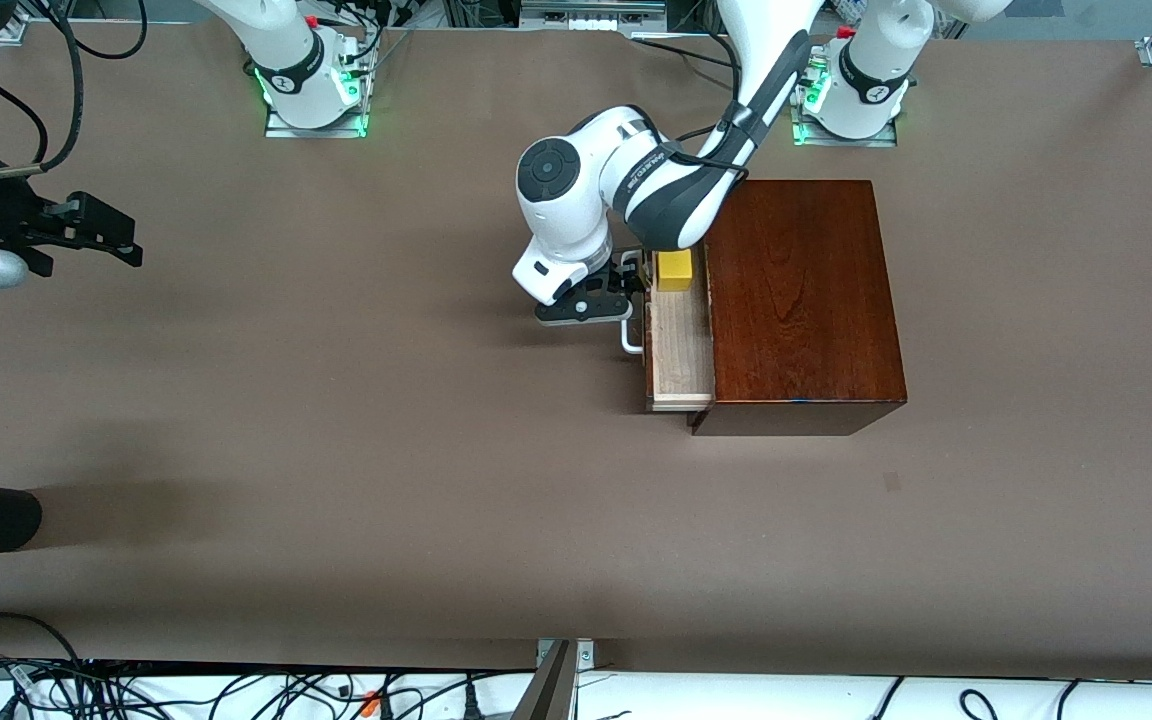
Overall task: Open drawer, take yellow block, close drawer
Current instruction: 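Pull the drawer out of the box with the left gripper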
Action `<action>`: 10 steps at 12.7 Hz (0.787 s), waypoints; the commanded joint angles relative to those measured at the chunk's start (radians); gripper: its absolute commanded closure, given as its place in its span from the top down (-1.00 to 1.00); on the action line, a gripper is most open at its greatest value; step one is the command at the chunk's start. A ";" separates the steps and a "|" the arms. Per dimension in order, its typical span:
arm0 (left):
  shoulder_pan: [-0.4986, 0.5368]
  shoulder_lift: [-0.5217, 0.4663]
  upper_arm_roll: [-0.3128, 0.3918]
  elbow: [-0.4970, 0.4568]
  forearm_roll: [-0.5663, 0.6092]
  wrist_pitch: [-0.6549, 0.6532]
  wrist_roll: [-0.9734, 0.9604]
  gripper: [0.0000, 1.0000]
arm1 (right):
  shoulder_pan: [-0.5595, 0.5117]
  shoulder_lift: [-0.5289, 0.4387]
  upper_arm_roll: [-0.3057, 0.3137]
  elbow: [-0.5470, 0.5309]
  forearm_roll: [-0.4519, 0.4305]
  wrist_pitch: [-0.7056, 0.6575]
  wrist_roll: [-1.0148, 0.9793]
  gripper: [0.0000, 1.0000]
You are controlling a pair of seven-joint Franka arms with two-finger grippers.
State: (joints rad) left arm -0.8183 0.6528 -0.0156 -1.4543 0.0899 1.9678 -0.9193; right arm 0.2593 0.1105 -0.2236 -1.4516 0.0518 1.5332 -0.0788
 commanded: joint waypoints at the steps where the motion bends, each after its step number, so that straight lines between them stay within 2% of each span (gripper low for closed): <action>1: -0.027 0.028 0.003 0.032 -0.039 0.040 -0.021 1.00 | -0.009 -0.005 0.004 -0.001 0.019 -0.008 -0.001 1.00; 6: -0.024 0.018 0.003 0.043 -0.036 0.059 -0.018 1.00 | -0.012 -0.005 0.004 0.000 0.019 -0.010 -0.001 1.00; 10: -0.012 -0.041 0.011 0.045 -0.033 0.016 -0.009 1.00 | -0.012 -0.005 0.003 0.000 0.019 -0.010 -0.004 1.00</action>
State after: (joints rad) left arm -0.8246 0.6465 -0.0133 -1.4299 0.0850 2.0181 -0.9323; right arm 0.2569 0.1105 -0.2237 -1.4516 0.0518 1.5332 -0.0788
